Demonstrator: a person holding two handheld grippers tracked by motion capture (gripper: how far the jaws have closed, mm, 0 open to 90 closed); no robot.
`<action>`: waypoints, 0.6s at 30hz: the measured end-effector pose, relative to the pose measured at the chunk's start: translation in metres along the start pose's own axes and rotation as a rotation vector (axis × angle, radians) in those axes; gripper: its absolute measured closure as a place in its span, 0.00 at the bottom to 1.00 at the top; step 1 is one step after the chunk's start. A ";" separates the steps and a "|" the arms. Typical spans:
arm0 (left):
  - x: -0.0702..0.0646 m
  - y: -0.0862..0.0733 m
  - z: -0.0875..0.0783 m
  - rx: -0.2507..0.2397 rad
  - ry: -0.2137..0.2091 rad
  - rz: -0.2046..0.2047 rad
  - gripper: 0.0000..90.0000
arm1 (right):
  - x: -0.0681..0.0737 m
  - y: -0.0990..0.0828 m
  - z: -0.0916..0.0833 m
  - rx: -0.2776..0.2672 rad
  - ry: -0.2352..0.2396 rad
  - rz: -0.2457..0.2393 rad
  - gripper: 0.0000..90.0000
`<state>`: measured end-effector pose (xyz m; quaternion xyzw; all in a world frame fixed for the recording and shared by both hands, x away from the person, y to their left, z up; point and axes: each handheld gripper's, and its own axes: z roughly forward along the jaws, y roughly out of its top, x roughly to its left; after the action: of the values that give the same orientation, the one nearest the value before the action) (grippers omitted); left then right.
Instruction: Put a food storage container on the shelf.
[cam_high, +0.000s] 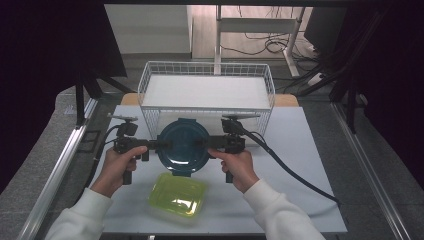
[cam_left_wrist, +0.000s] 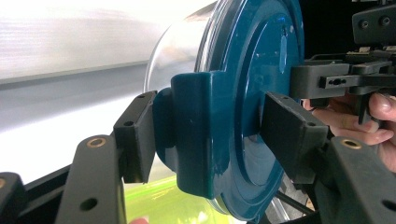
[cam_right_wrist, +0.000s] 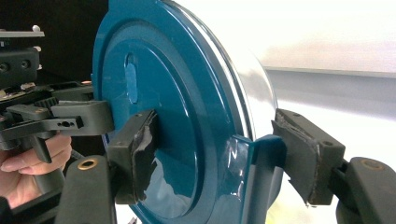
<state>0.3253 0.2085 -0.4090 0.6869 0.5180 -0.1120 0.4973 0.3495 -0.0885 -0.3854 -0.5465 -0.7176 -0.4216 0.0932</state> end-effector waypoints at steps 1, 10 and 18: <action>0.000 0.000 0.000 0.000 0.000 0.000 0.43 | 0.000 0.000 0.000 0.000 0.000 0.000 0.35; -0.016 0.005 0.009 0.004 -0.012 0.022 0.43 | -0.005 -0.002 -0.020 -0.030 -0.009 -0.006 0.35; -0.030 0.011 0.011 -0.010 -0.020 0.042 0.43 | -0.002 0.000 -0.037 -0.055 -0.020 -0.018 0.35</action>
<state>0.3249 0.1822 -0.3877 0.6939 0.4991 -0.1058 0.5082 0.3385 -0.1166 -0.3631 -0.5465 -0.7115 -0.4367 0.0671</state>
